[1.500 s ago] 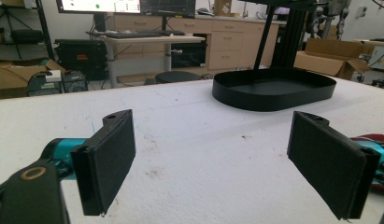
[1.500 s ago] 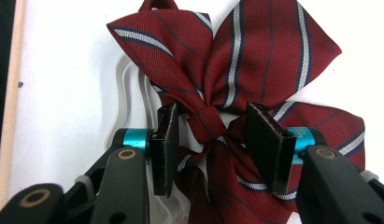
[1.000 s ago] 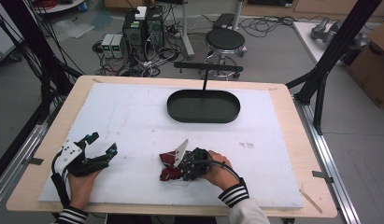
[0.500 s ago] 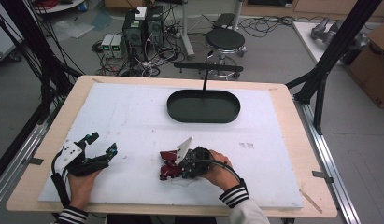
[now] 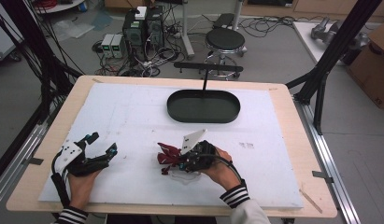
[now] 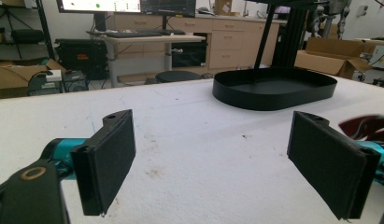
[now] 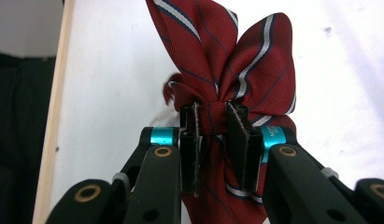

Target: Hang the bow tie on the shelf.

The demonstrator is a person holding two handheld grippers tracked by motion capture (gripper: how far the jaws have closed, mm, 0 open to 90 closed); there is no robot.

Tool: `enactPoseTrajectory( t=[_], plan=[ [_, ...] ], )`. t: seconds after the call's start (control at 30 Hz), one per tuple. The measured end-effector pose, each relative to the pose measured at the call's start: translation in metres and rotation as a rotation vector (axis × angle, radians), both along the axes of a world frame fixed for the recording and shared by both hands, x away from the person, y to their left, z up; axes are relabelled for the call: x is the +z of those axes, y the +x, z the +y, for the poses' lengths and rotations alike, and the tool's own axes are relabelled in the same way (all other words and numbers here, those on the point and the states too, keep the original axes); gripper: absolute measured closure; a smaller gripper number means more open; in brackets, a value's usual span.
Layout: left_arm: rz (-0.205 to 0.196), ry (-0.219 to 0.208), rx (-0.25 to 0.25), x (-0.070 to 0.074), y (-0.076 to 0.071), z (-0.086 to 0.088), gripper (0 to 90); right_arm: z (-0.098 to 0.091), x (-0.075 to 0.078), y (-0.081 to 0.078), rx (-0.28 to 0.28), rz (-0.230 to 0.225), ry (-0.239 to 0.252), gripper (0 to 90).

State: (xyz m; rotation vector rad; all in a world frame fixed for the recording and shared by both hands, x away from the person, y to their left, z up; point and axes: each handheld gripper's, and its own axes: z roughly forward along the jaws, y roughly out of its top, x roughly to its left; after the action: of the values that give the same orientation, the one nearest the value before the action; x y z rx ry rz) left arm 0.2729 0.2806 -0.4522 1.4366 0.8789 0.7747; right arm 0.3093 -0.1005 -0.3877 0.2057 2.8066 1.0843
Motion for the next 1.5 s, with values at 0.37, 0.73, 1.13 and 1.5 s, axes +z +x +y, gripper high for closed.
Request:
enactPoseTrajectory(
  t=[0.37,0.73,1.13,1.5],
  plan=[
    [0.002,-0.001,-0.001,0.0,0.0,0.0,15.7,-0.013,0.023,0.0,-0.079,-0.07,0.163,75.6],
    [0.003,-0.001,-0.001,0.0,0.0,0.0,15.7,-0.025,0.053,0.006,-0.194,-0.14,0.278,75.6],
    [0.003,-0.001,0.0,0.0,0.0,0.0,15.7,-0.04,0.085,0.024,-0.295,-0.216,0.361,75.6],
    [0.008,-0.002,-0.001,0.0,0.001,0.0,15.7,-0.047,0.105,0.041,-0.366,-0.272,0.377,75.6]
  ],
)
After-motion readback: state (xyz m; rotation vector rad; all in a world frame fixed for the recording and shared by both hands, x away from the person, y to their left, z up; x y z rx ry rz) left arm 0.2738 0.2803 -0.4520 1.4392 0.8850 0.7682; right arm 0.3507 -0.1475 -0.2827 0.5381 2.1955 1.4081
